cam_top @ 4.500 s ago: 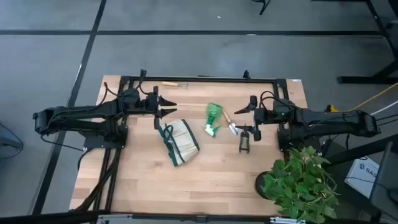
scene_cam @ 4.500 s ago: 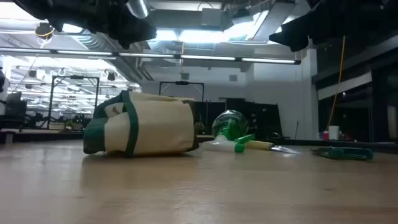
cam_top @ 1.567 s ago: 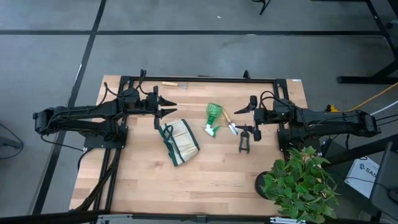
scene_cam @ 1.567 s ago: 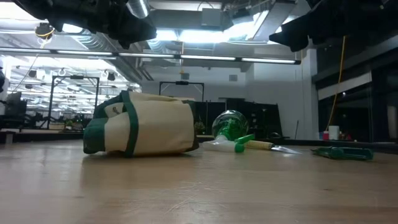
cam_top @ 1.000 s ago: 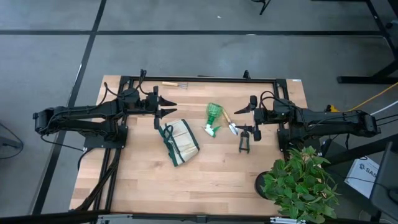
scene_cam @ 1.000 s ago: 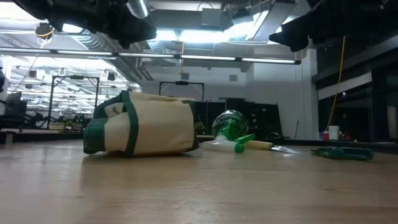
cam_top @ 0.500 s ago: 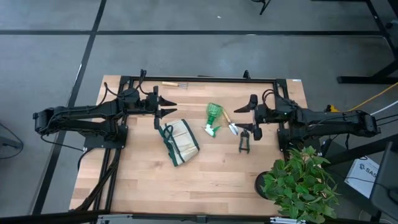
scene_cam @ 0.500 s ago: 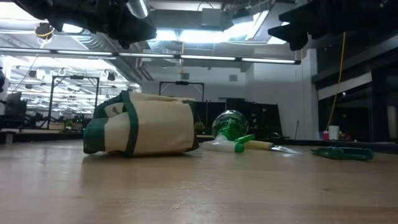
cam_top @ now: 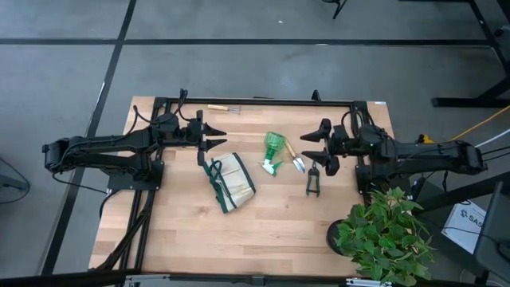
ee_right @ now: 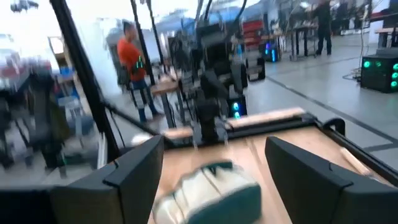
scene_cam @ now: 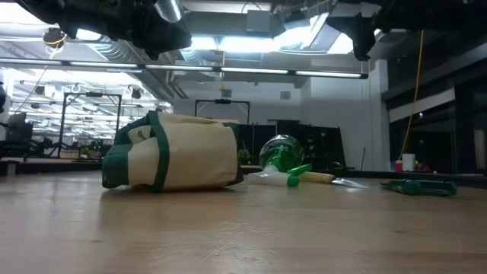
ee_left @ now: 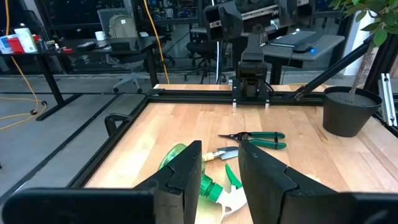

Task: Pick & Place Garden tools in Gardening bag
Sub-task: Adjust the gardening bag

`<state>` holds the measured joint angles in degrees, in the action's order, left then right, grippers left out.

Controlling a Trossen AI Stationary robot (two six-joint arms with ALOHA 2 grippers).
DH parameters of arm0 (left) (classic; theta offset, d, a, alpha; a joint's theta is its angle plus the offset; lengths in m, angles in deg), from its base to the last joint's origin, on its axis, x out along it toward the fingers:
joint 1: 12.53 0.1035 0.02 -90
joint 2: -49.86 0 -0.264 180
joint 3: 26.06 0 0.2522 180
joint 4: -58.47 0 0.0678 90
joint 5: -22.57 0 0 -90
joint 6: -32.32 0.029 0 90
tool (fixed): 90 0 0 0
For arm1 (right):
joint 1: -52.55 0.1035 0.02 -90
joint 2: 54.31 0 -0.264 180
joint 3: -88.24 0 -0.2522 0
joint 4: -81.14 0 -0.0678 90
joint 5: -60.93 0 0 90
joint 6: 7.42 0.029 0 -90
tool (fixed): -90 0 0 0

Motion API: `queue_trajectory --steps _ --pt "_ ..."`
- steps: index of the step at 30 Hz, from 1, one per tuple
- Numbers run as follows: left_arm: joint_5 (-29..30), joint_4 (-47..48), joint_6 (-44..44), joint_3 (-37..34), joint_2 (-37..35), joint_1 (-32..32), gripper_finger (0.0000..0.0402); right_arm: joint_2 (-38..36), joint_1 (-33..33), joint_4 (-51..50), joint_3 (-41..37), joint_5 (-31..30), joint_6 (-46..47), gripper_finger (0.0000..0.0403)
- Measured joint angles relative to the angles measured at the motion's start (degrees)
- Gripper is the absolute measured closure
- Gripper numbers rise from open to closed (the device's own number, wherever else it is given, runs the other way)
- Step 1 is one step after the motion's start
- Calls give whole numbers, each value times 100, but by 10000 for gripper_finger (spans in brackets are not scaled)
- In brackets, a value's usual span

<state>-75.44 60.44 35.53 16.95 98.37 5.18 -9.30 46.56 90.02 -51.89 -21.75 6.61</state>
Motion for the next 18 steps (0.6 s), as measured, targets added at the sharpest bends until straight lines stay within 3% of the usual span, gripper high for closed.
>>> queue_trajectory --steps 3,8,18 --pt "0 0 3 0 0 2 300 261 21 524 14 -12 235 119" --pt "0 -2 2 0 0 0 300 999 42 586 430 207 402 119" --pt "0 -2 2 0 0 1 300 2845 211 -262 1672 235 -9 119"
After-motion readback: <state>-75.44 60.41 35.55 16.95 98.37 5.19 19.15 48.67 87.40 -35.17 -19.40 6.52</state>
